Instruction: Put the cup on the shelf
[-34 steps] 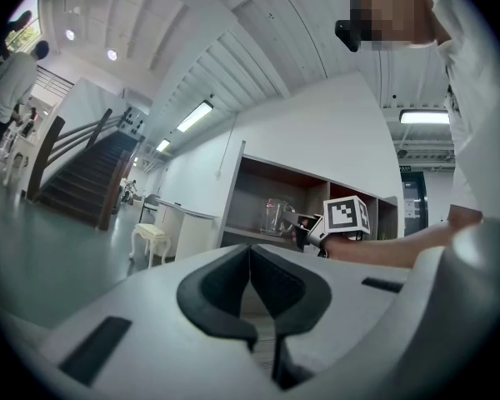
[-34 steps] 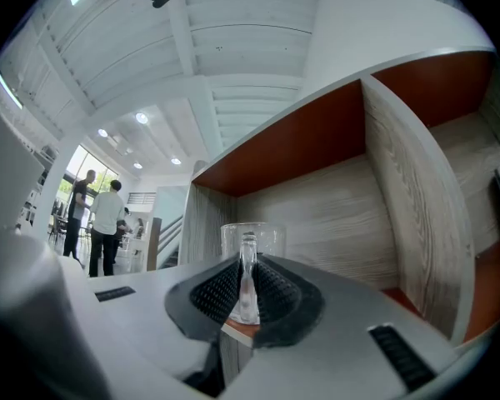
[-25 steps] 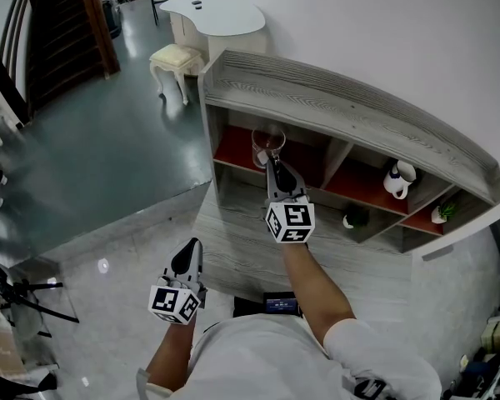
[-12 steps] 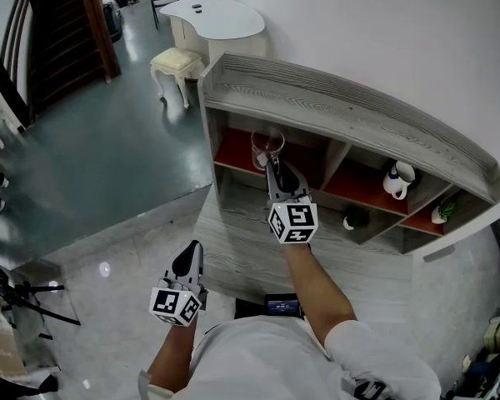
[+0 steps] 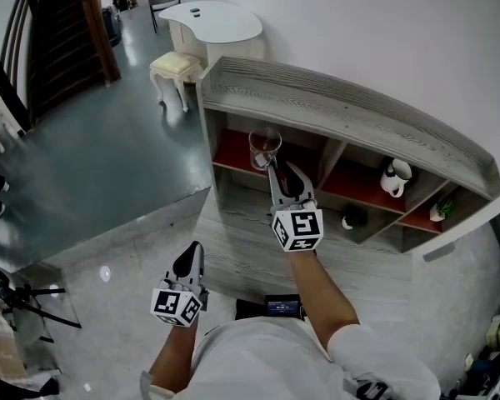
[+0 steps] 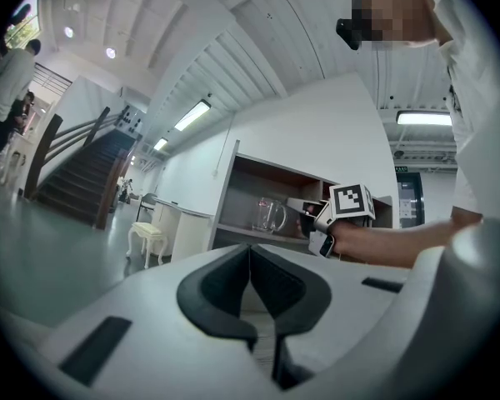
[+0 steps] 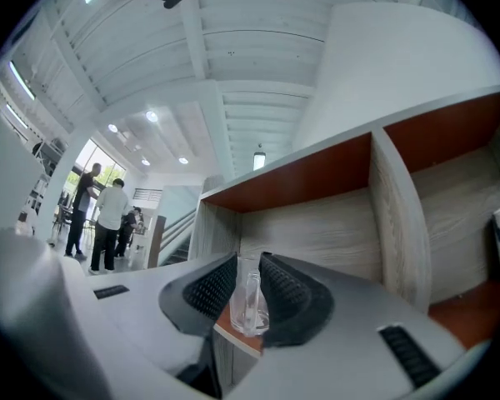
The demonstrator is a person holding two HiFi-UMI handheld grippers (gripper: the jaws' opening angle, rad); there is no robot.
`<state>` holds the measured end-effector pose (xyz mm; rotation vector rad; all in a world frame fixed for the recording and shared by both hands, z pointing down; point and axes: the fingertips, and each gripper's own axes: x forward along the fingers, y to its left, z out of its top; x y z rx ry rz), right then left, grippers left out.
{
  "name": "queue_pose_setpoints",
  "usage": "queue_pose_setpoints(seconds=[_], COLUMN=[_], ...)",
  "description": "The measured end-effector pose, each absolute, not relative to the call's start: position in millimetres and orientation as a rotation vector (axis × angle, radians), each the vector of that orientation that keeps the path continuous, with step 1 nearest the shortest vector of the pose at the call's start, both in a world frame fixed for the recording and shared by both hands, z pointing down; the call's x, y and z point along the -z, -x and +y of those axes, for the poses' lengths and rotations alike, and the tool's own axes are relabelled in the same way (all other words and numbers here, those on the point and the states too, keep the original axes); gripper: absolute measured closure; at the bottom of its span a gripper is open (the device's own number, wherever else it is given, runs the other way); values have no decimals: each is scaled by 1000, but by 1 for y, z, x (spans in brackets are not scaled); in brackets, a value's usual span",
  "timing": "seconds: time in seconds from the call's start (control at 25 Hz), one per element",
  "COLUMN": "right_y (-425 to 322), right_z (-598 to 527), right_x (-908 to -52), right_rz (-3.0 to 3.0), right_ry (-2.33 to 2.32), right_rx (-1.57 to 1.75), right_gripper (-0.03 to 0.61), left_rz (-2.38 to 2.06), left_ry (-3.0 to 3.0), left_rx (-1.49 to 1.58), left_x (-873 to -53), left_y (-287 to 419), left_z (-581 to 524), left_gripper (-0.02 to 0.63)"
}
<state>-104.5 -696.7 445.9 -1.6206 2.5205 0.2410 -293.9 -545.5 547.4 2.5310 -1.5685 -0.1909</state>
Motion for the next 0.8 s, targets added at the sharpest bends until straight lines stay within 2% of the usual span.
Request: queue_pose_setpoints(seconds=[0.48,0.8], right_y=[95,81], right_z=[-626,-583], right_x=[-448,-473], right_rz=[2585,2591], right_ry=[1556,1583], right_rx=[-314,-232], right_gripper=[515,538], left_rz=[-1611,-1633], left_ry=[-2564,-2622], left_rx=[184,130], left_x=[-538,-531], left_y=[294,281], left_z=[-535,-524], left_gripper=[601,601])
